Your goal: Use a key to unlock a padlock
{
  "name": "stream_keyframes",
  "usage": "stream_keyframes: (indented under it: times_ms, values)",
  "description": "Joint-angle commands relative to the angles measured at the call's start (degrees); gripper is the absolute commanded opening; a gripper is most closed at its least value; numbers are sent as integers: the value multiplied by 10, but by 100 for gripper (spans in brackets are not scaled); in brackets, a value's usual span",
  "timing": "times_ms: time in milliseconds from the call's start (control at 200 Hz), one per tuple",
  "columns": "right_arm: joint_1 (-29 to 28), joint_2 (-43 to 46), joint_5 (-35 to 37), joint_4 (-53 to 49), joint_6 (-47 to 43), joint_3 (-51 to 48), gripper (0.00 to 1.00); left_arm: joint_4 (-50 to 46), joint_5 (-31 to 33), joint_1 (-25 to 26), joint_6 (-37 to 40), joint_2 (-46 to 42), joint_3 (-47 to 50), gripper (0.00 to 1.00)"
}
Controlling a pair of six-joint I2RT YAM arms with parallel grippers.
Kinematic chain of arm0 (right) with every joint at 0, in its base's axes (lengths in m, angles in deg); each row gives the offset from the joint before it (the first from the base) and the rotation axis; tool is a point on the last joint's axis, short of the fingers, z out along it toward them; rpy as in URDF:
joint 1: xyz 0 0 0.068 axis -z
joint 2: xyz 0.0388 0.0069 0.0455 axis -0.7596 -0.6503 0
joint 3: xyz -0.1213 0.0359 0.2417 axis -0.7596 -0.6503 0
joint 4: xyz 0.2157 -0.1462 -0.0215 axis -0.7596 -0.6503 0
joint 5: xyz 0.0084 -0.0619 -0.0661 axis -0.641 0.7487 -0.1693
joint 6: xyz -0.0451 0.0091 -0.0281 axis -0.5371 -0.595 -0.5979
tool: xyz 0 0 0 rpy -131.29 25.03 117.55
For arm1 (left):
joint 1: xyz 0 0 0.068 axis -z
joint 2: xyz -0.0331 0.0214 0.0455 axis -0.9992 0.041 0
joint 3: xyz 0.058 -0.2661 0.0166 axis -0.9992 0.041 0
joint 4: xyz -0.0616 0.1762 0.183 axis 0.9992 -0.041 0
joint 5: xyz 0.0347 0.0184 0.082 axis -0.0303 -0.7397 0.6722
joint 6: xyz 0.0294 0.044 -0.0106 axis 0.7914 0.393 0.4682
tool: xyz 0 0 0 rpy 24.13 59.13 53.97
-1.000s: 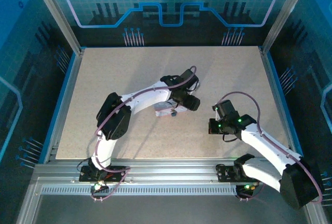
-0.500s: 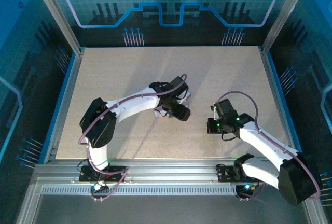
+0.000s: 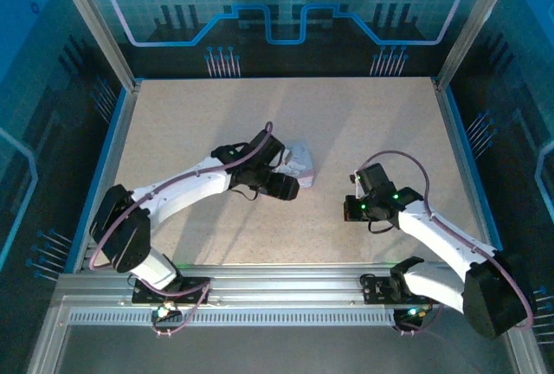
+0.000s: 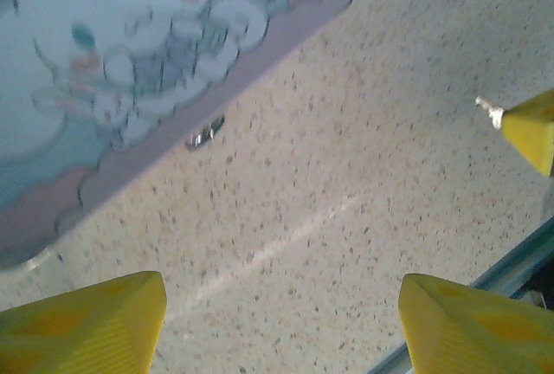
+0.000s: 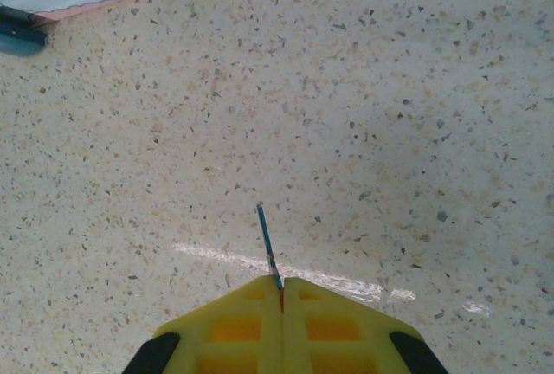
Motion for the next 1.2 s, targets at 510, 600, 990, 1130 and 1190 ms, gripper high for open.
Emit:
stream_keyframes:
  times_ms: [510, 600, 990, 1130, 1190]
  values:
    - [8, 3, -12, 4, -7, 14, 0, 79, 6, -75, -38, 59, 37, 75]
    - [8, 3, -9, 0, -7, 15, 0, 95, 1, -97, -26, 64, 35, 75]
    - [10, 12, -73, 44, -25, 12, 1, 163, -35, -162, 22, 110, -11, 75]
    - [20, -10, -135, 88, -40, 26, 1, 205, -51, -162, 18, 65, 36, 76]
    - [26, -24, -155, 107, -46, 37, 1, 222, -53, -162, 17, 37, 64, 76]
